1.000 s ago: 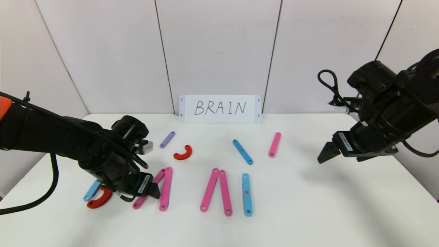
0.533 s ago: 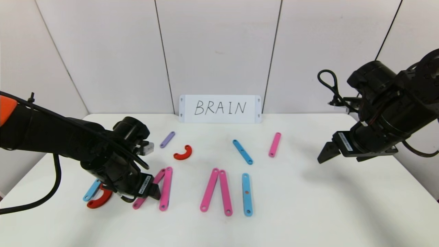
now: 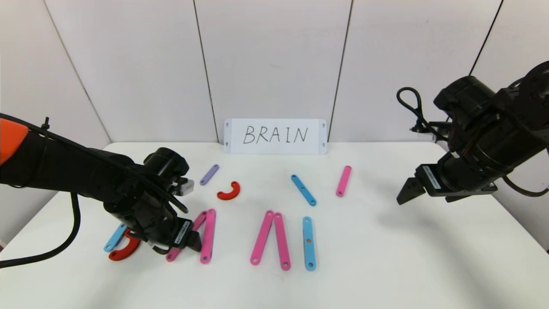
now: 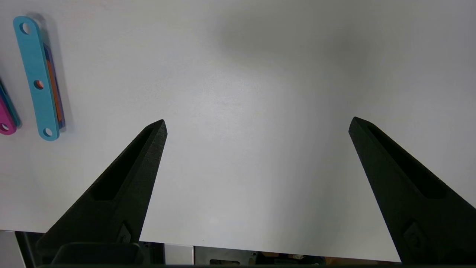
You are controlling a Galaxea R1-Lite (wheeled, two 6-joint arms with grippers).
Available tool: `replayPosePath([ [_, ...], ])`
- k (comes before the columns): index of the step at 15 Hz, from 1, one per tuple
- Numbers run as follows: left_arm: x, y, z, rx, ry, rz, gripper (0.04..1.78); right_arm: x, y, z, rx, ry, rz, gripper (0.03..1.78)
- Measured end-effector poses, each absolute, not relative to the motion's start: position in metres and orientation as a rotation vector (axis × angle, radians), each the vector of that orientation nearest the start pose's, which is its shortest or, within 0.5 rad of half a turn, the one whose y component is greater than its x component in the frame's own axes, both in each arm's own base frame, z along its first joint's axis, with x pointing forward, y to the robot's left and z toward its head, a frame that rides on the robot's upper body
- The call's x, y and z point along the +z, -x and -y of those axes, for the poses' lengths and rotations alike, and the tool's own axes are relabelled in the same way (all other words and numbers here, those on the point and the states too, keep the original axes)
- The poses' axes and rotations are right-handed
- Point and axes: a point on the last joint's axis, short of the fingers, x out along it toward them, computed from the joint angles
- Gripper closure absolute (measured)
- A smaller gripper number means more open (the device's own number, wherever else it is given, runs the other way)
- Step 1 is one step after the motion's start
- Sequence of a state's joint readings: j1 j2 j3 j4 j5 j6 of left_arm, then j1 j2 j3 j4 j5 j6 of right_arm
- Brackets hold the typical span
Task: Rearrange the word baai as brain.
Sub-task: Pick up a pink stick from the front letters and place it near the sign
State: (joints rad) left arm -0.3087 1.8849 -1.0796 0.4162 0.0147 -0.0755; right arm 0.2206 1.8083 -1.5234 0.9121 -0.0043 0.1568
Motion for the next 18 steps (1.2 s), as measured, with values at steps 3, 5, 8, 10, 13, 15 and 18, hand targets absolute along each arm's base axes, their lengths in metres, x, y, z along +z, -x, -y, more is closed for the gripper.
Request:
replayPosePath([
  [3, 0.1154, -0.2895, 0.0924, -0.217, -0.147, -1.213, 0.14, 0.2194, -0.2898, -0.0649, 0.095, -0.002, -1.202, 0.10],
  [5, 0.1157, -0.2899, 0.0924, -0.216, -0.146, -1.212, 0.28, 0.2192, -0.2897, -0.0649, 0.095, -0.002, -1.203, 0.10],
  [8, 0.1159, -0.2897, 0.0928, -0.217, -0.148, -1.211, 0.68, 0.2190, -0.2897, -0.0648, 0.094, -0.002, -1.204, 0.10],
  [10, 0.1161, -0.2895, 0.0930, -0.218, -0.148, -1.210, 1.07, 0.2190, -0.2896, -0.0651, 0.095, -0.001, -1.203, 0.10],
  [13, 0.1172, -0.2897, 0.0949, -0.219, -0.148, -1.201, 1.50, 0.2190, -0.2896, -0.0654, 0.095, 0.001, -1.203, 0.10],
  [15, 0.1192, -0.2943, 0.0961, -0.204, -0.141, -1.151, 1.55, 0.2190, -0.2895, -0.0655, 0.094, 0.001, -1.203, 0.10],
  [18, 0.1191, -0.2972, 0.0969, -0.195, -0.138, -1.114, 1.55, 0.2188, -0.2895, -0.0655, 0.095, 0.002, -1.204, 0.10],
])
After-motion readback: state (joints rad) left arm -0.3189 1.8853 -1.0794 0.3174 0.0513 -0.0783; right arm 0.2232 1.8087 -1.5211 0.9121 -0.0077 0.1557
